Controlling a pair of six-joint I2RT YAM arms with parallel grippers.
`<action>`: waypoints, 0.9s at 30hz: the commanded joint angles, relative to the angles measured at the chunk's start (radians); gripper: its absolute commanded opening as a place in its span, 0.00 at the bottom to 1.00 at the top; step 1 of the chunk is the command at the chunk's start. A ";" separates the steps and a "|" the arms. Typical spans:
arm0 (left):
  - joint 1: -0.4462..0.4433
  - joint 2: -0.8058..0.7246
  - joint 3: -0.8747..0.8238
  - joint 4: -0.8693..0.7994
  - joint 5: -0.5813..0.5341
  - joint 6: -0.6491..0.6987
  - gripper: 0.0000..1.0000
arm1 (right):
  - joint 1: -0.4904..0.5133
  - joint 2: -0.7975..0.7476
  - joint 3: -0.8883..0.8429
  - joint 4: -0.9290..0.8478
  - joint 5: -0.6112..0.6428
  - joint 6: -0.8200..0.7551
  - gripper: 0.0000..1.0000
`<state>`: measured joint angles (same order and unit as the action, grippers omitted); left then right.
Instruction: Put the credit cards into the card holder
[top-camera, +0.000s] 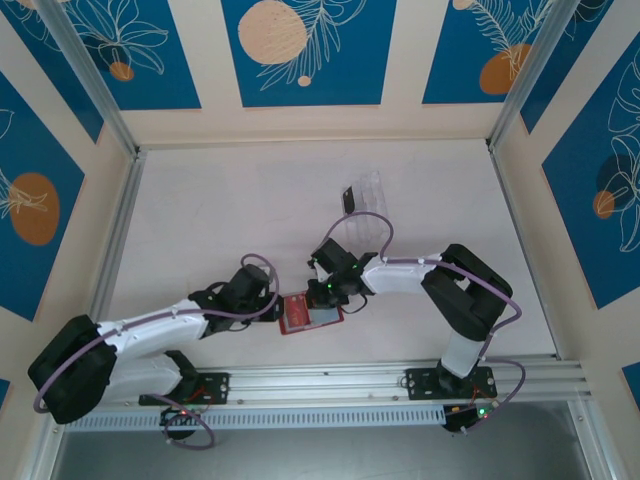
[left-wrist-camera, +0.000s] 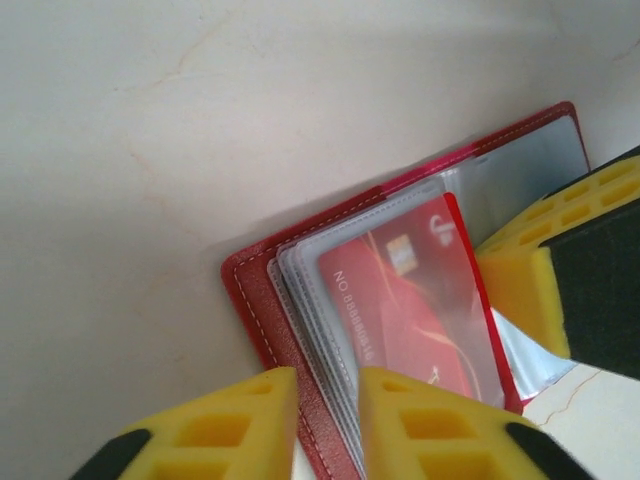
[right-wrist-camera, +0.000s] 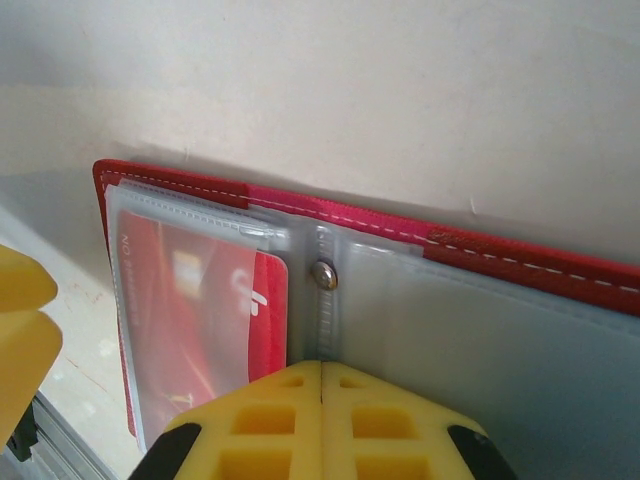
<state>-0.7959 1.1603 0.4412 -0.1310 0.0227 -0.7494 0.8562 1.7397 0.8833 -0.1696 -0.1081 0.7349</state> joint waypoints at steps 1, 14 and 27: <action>0.011 0.029 -0.017 -0.012 0.007 0.012 0.17 | -0.005 0.017 -0.018 -0.009 0.002 0.017 0.00; 0.011 0.172 -0.004 0.093 0.064 0.019 0.08 | 0.008 0.012 -0.014 -0.007 -0.006 0.014 0.00; -0.004 0.222 0.005 0.125 0.061 0.003 0.07 | 0.042 -0.041 -0.018 0.041 0.012 0.080 0.00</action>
<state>-0.7895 1.3235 0.4553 -0.0608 0.0597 -0.7502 0.8688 1.7309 0.8719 -0.1509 -0.0914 0.8001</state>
